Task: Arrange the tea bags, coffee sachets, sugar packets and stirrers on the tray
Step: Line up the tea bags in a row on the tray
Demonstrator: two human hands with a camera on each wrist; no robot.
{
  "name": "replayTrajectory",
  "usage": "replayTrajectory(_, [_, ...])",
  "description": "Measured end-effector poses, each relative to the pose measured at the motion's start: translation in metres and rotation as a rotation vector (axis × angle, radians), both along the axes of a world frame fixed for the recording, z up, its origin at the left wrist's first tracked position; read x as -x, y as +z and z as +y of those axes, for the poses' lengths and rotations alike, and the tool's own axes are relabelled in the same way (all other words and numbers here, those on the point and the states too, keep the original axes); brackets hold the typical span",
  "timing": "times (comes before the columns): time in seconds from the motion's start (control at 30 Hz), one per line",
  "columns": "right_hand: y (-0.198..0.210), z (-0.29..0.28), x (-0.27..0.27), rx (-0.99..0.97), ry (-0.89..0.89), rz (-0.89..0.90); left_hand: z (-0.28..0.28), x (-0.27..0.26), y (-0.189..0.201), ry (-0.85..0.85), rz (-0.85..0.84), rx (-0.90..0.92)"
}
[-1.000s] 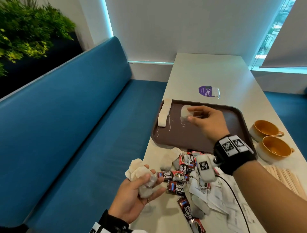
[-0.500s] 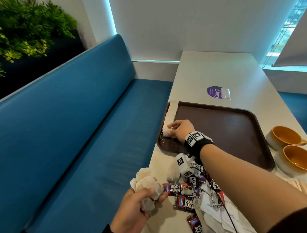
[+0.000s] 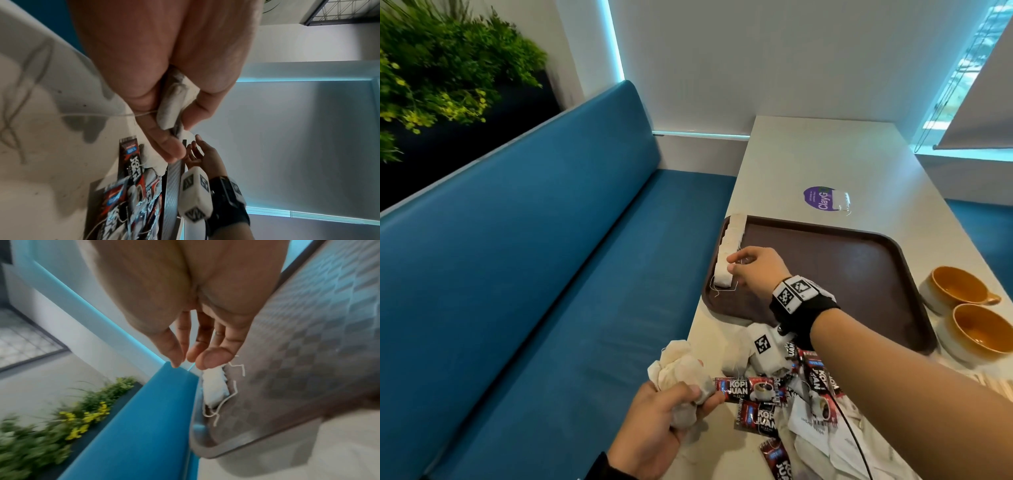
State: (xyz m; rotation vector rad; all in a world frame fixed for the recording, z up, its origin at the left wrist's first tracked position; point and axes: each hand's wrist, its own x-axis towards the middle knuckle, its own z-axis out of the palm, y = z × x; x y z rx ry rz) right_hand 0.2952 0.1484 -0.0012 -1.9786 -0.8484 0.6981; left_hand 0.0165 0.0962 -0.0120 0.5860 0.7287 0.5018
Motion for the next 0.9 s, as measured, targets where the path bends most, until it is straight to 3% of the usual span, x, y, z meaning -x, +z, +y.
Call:
replayTrajectory(0.17, [0.048,-0.068,0.045,-0.114,0.202,0.203,-0.005,-0.013,0.018,-0.065,-0.047,-0.118])
replayTrajectory(0.33, [0.049,-0.124,0.068,-0.094,0.295,0.333,-0.016,-0.024,0.03,-0.056,-0.036,-0.197])
replayTrajectory(0.6, [0.032,-0.167,0.084,-0.253,0.079,0.491,-0.033,-0.029,0.034,-0.03,0.052,-0.206])
replayTrajectory(0.77, [0.034,-0.183,0.082,-0.278,0.022,0.456,-0.046,-0.029,0.032,-0.104,0.072,-0.257])
replayTrajectory(0.9, [0.039,-0.187,0.085,-0.376,-0.051,0.462,-0.052,-0.034,0.029,-0.061,0.099,-0.259])
